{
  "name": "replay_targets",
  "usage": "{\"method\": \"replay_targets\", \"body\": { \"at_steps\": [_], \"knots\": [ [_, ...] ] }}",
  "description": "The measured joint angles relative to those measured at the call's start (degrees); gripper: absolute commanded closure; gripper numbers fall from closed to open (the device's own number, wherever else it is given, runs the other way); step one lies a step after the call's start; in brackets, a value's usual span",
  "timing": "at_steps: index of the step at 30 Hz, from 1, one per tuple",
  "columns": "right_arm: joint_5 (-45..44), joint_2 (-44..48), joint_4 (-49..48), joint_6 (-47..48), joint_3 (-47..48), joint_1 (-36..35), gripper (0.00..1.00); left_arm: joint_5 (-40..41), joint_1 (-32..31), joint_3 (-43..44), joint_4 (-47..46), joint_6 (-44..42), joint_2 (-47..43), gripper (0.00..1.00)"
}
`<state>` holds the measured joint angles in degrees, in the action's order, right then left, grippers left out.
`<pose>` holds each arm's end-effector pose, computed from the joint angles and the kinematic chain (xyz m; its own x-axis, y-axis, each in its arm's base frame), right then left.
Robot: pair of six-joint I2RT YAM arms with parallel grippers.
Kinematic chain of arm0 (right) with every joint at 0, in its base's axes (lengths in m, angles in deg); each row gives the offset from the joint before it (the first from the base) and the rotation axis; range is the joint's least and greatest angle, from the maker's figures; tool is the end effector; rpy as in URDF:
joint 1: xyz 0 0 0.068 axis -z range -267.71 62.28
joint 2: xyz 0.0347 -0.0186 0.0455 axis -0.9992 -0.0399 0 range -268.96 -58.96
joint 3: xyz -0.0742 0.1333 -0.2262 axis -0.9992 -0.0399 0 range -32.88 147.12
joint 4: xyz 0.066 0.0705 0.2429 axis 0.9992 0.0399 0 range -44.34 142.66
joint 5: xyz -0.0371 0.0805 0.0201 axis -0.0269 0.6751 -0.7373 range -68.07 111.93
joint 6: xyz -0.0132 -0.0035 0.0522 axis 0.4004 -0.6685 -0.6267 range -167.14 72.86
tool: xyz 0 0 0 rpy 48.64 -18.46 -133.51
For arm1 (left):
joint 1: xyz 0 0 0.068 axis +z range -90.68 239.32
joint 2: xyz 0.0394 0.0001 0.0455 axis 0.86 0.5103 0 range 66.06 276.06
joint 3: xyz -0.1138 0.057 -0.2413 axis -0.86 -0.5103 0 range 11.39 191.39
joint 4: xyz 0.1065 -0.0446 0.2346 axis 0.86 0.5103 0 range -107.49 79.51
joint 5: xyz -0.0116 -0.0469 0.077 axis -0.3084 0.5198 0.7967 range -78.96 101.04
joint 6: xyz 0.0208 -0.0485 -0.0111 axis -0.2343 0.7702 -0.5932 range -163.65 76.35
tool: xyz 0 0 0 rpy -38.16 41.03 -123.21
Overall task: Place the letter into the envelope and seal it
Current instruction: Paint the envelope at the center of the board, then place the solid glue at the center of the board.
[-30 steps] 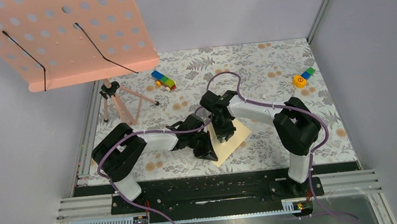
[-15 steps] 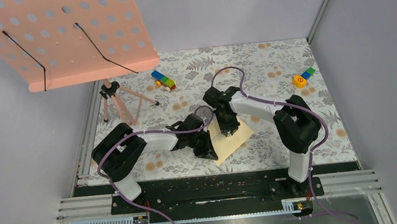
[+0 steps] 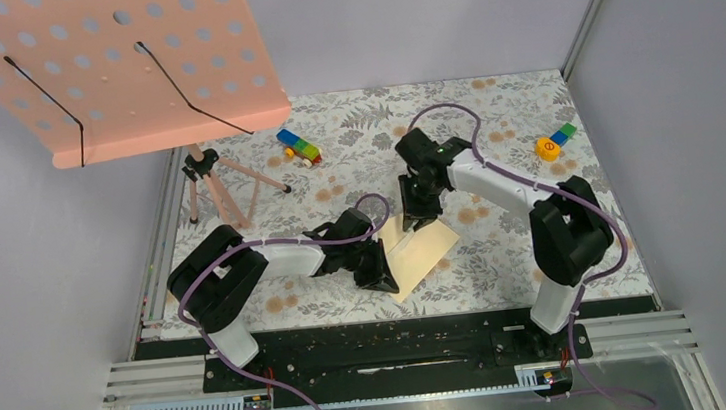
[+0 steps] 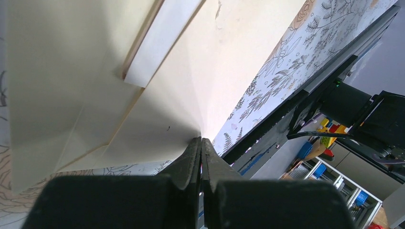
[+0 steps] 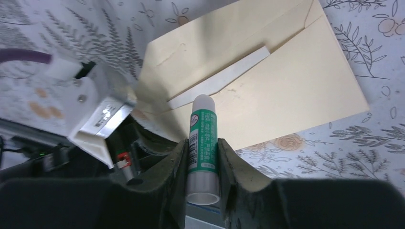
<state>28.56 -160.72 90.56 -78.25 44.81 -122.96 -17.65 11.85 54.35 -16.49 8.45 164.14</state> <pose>0.2926 0.2118 0.2247 -0.9663 -0.0544 -0.2515 -0.1259 0.9523 0.2779 0.1937 -0.2364 0.1209 -0.9976 0.0636 -0.0280 0.0655 0.7258 -0.6848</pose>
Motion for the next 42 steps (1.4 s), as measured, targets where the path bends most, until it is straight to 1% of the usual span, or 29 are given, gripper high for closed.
{"method": "replay_targets", "body": {
  "at_steps": [6, 12, 16, 20, 24, 29, 34, 37, 42],
  "knots": [
    [7.7, 2.3, -4.5, -2.5, -2.6, 3.8, 1.0, 0.0, 0.0, -0.3, -0.7, 0.2, -0.1, 1.0],
    [13.2, 3.3, -8.1, -4.2, -8.2, 7.0, 1.0, 0.0, 0.0, -0.3, -0.7, 0.2, -0.1, 1.0],
    [17.2, 6.0, -10.5, -4.3, -11.8, 13.1, 1.0, 0.0, 0.0, -0.3, -0.5, 0.2, -0.1, 1.0],
    [23.0, 9.4, -16.0, -4.2, -17.3, 21.1, 1.0, 0.1, -0.2, -0.2, 1.2, -0.7, -0.9, 1.0],
    [30.2, 10.9, -26.9, -5.9, -25.1, 29.3, 1.0, 0.3, -0.4, -0.2, 2.9, -1.5, -2.5, 1.0],
    [35.5, 10.4, -39.9, -10.3, -31.9, 36.4, 1.0, 0.5, -0.5, 0.0, 4.2, -2.4, -5.2, 1.0],
    [40.0, 7.0, -57.2, -18.1, -37.1, 40.5, 1.0, 1.0, -0.5, 1.9, 6.7, -3.5, -6.3, 1.0],
    [41.6, 4.4, -63.5, -21.2, -39.0, 42.1, 1.0, 1.9, -0.5, 2.4, 7.8, -4.0, -7.7, 1.0],
    [44.1, 1.8, -70.4, -24.0, -41.2, 44.1, 1.0, 3.5, -0.5, 4.0, 10.0, -4.5, -9.9, 1.0]
  ]
}}
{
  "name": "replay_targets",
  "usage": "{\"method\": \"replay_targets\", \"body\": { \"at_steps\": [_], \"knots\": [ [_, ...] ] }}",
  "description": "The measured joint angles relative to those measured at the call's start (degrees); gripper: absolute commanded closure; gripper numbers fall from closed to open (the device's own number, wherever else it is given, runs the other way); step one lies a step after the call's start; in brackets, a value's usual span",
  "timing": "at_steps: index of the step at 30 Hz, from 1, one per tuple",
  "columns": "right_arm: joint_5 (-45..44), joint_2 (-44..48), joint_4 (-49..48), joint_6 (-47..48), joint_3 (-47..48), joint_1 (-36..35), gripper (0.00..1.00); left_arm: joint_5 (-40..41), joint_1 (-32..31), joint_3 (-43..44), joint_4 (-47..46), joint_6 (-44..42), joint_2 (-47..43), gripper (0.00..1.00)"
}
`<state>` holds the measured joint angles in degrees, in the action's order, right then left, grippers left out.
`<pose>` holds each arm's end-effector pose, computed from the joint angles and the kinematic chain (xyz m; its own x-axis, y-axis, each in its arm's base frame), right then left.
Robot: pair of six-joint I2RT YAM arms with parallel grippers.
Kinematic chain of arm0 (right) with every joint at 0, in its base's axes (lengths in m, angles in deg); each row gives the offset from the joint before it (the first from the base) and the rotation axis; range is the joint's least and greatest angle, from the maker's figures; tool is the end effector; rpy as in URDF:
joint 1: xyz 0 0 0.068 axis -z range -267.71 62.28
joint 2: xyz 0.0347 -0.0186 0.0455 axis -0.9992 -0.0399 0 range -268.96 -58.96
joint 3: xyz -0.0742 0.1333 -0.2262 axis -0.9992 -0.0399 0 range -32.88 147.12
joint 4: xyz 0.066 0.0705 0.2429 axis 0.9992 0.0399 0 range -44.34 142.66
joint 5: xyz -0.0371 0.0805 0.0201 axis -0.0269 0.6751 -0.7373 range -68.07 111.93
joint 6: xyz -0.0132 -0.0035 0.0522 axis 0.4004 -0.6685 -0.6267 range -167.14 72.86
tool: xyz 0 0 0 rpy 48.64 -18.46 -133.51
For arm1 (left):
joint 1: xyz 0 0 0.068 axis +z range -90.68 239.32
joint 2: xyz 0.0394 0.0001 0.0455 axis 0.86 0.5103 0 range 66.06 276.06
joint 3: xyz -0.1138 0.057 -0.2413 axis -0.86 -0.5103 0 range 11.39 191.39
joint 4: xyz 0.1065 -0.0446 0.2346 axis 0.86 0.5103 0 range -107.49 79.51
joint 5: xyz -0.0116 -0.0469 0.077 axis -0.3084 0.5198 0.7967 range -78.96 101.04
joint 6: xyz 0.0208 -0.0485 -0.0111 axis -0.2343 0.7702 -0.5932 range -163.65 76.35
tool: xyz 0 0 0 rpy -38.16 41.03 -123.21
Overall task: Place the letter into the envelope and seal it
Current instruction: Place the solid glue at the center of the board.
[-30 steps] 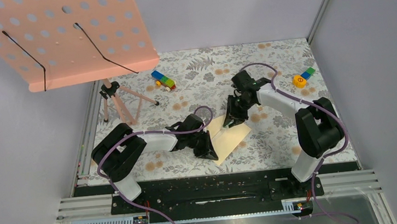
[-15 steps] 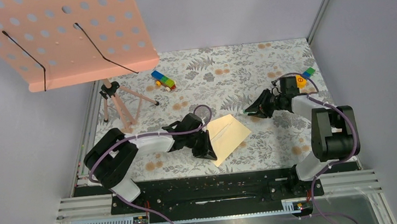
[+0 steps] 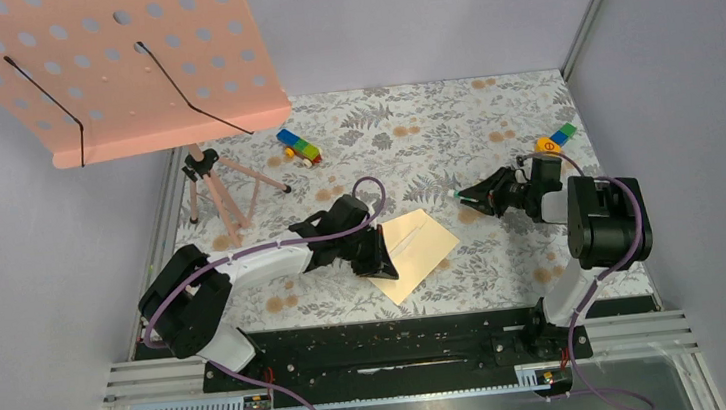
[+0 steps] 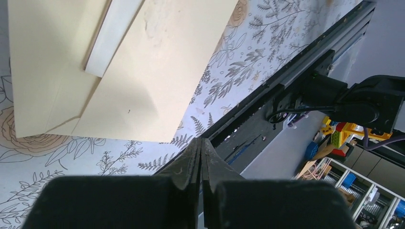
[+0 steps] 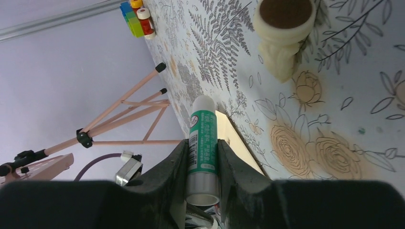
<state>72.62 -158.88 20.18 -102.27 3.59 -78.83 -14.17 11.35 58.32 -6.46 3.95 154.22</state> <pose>0.3054 -0.0198 0.1219 -0.7617 0.6451 -0.0600 0.2101 0.3336 0.9190 0.1899 -0.2333 0.1771 -0.9822 0.0918 -0.1640 0.1799 0.7116 -0.6792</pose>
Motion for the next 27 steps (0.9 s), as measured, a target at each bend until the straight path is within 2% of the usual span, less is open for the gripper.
{"method": "replay_targets", "body": {
  "at_steps": [8, 9, 11, 14, 17, 20, 23, 27],
  "knots": [
    [4.1, -7.7, -14.5, -6.8, -3.0, 2.4, 0.99, 0.6, 0.0, 1.4, 0.5, -0.3, -0.3, 1.0],
    [4.5, -8.9, -16.2, -8.0, -3.4, 2.6, 0.94, 0.7, 0.0, 1.4, 0.7, -0.4, -0.3, 1.0],
    [5.0, -10.2, -18.4, -8.8, -4.0, 3.1, 0.79, 0.8, 0.0, 1.4, 1.4, -0.7, -0.3, 1.0],
    [5.1, -10.2, -18.3, -8.9, -4.0, 3.7, 0.6, 1.5, 0.0, 1.7, 2.9, -1.3, -0.3, 1.0],
    [4.8, -9.2, -15.3, -6.9, -4.0, 4.5, 0.5, 2.5, 0.0, 3.0, 4.6, -2.2, -0.3, 1.0],
    [3.4, -5.9, -7.6, -2.7, -3.7, 5.0, 0.39, 3.4, 0.0, 4.5, 5.8, -3.1, -0.3, 1.0],
    [1.4, -2.2, 1.5, 2.3, -2.4, 5.1, 0.34, 4.0, 0.1, 5.7, 6.5, -3.9, -0.3, 1.0],
    [-0.4, 0.8, 9.0, 7.1, -0.6, 5.2, 0.34, 4.9, 1.1, 7.7, 8.5, -5.7, -0.3, 1.0]
  ]
}}
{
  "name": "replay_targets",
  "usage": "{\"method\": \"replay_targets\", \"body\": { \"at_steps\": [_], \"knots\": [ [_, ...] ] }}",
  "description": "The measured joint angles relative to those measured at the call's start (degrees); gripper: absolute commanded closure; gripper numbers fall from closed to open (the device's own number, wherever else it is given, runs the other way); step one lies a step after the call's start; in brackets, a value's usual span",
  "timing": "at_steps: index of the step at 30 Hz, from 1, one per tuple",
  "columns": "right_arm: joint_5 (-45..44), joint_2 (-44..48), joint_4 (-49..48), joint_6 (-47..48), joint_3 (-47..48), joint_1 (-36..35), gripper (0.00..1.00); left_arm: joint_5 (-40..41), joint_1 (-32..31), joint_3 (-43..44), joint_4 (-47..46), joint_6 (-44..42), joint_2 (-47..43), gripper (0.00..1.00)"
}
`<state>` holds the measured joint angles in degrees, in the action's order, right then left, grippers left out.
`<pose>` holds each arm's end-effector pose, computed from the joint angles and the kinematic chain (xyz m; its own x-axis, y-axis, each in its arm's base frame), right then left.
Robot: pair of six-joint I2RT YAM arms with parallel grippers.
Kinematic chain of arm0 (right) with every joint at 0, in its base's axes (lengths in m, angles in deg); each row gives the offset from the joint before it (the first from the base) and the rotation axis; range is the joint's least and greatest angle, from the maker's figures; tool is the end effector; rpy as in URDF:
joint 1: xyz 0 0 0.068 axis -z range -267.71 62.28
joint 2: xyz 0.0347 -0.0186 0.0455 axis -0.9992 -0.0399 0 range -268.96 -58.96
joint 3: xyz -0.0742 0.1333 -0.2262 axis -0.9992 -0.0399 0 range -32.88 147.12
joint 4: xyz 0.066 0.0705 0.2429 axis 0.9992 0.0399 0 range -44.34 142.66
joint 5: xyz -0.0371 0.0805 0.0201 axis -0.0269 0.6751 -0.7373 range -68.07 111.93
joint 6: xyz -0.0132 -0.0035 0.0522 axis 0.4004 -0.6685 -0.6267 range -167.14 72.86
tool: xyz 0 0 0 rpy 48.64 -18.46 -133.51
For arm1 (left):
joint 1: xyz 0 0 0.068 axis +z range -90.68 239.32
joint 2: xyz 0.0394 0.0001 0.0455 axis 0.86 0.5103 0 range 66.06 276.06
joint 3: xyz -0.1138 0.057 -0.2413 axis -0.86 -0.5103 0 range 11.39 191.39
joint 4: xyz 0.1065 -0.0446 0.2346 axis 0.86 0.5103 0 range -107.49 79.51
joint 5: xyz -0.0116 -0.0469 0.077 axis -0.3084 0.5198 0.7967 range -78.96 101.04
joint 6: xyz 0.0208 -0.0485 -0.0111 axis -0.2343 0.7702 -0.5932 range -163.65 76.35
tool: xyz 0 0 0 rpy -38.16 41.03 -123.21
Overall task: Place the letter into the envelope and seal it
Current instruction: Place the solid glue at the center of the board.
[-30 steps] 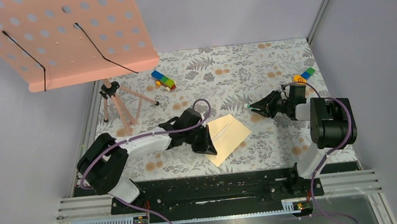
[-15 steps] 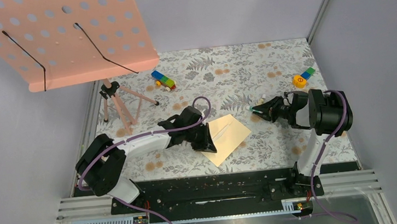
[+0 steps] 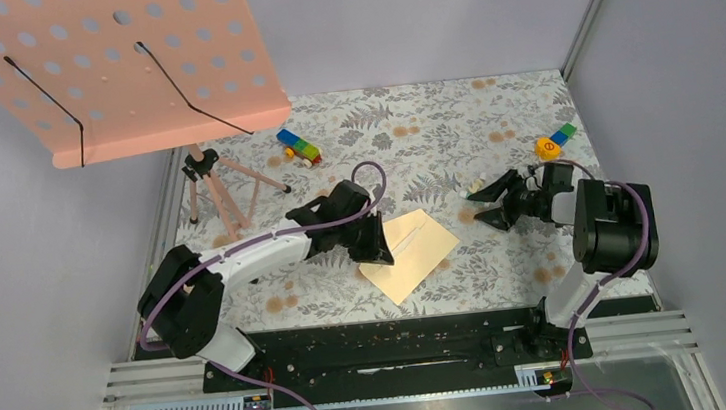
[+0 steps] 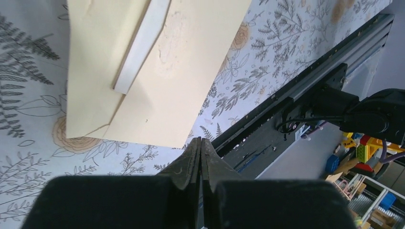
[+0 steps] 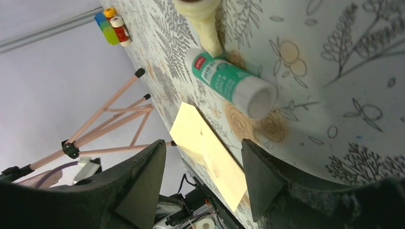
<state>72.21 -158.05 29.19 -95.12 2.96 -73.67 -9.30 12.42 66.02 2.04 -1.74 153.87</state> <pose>0.2897 -0.0442 0.1120 -0.7376 0.6739 -0.0419 0.2869 0.3690 0.8840 0.2048 -0.2369 0.2081 -0.9580 0.1071 -0.2662 0.2535 0.7503 -0.6105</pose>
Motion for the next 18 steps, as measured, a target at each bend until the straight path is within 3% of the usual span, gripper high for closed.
{"method": "replay_targets", "body": {
  "at_steps": [7, 10, 13, 15, 18],
  "knots": [
    [-1.2, 3.3, 7.3, 3.4, -0.1, 0.0, 0.34, 3.5, 2.3, 2.1, 2.0, -1.7, 0.0, 1.0],
    [-2.1, 8.4, 11.3, 5.1, -0.4, 0.0, 0.4, 5.8, 4.1, 2.1, 2.5, -1.8, 0.0, 1.0],
    [-4.2, 15.2, 16.3, 7.5, -0.8, -0.7, 0.52, 8.2, 5.5, 2.4, 3.6, -2.5, 0.1, 1.0],
    [-6.9, 19.3, 19.7, 8.9, -0.9, -2.8, 0.65, 9.6, 6.0, 3.1, 4.3, -2.8, 0.6, 1.0],
    [-11.6, 24.9, 23.6, 9.8, -1.6, -12.0, 0.87, 12.0, 6.6, 4.4, 4.3, -2.9, 2.4, 1.0]
  ]
}}
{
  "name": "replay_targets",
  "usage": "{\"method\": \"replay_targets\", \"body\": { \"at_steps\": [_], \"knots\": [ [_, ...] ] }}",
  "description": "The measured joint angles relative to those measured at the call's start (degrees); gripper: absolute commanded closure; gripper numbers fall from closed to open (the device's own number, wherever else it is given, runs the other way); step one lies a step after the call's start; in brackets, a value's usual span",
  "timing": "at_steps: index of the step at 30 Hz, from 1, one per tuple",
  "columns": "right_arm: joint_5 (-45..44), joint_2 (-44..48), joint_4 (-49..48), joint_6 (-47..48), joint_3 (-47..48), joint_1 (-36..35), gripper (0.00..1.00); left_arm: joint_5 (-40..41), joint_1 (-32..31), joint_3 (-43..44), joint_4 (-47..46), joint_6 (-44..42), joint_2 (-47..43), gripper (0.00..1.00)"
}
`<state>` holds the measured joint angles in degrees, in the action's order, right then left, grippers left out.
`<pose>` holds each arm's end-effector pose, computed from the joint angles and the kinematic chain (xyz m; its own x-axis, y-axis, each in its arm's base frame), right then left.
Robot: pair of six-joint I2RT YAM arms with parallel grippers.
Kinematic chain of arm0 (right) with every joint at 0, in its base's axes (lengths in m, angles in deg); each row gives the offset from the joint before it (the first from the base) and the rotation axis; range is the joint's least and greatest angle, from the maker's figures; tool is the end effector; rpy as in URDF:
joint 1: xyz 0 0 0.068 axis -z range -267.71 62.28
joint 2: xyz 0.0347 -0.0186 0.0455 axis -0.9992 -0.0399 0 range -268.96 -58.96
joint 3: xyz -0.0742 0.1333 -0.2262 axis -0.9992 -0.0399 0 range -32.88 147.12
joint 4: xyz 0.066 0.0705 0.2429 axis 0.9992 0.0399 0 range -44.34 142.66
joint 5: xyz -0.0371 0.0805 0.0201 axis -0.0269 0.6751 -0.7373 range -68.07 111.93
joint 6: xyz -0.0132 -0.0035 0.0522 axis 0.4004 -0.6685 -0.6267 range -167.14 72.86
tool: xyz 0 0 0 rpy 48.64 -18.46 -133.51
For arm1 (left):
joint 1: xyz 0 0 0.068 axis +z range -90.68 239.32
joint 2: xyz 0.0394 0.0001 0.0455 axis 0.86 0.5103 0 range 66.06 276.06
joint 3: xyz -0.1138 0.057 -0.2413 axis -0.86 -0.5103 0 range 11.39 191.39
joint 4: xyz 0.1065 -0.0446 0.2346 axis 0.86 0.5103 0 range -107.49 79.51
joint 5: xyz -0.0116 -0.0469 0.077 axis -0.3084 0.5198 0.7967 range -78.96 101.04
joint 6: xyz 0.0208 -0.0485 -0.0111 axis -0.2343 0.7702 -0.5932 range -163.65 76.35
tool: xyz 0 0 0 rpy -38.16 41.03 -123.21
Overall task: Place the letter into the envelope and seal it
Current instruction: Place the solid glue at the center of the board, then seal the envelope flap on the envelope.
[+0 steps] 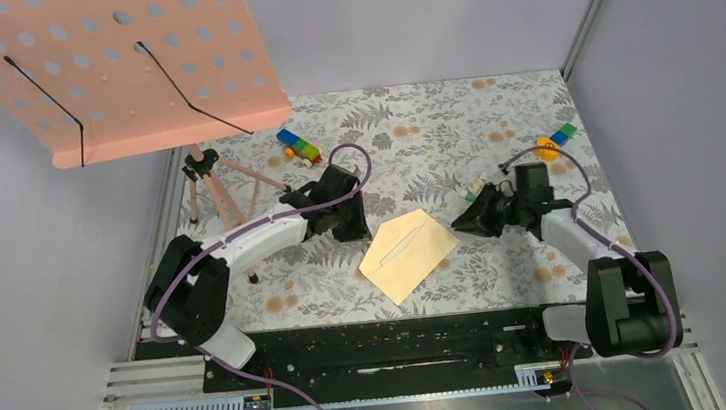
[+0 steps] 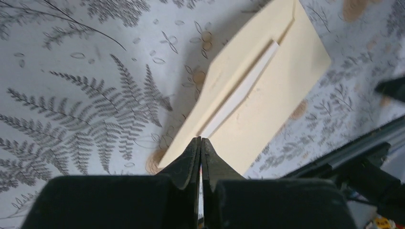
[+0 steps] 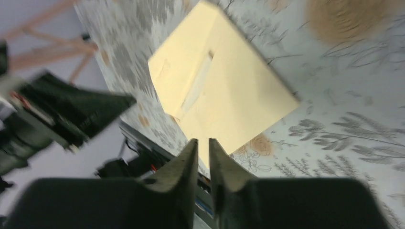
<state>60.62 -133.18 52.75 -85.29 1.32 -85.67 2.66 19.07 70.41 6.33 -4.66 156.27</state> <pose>0.2443 0.0136 0.1814 -0.8213 0.5118 -0.2522 0.1398 0.6091 0.7807 0.2442 -0.2135 0.2125 -0.9283 -0.0296 -0.3706 0.1531 0.8779 -0.4537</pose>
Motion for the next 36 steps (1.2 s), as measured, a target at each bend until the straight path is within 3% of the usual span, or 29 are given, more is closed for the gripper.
{"method": "replay_targets", "body": {
  "at_steps": [2, 8, 22, 36],
  "knots": [
    [-1.6, 1.5, 0.1, -0.8, -1.1, -6.3, 0.98, 1.5, 0.5, 1.0, 0.0, 0.0, 1.9, 1.0],
    [-5.2, -2.7, -0.1, -4.0, -4.6, -11.8, 1.0, 5.1, 2.4, 4.0, -0.1, -0.3, 8.3, 1.0],
    [-6.9, -16.3, -2.5, -5.4, 0.5, -12.8, 1.0, -0.7, 2.1, 8.6, -1.4, -2.5, 16.3, 1.0],
    [-5.4, -19.1, -4.1, -9.9, 1.6, -12.9, 1.0, -8.3, -4.0, 5.8, -4.5, -1.3, 15.6, 1.0]
  ]
}}
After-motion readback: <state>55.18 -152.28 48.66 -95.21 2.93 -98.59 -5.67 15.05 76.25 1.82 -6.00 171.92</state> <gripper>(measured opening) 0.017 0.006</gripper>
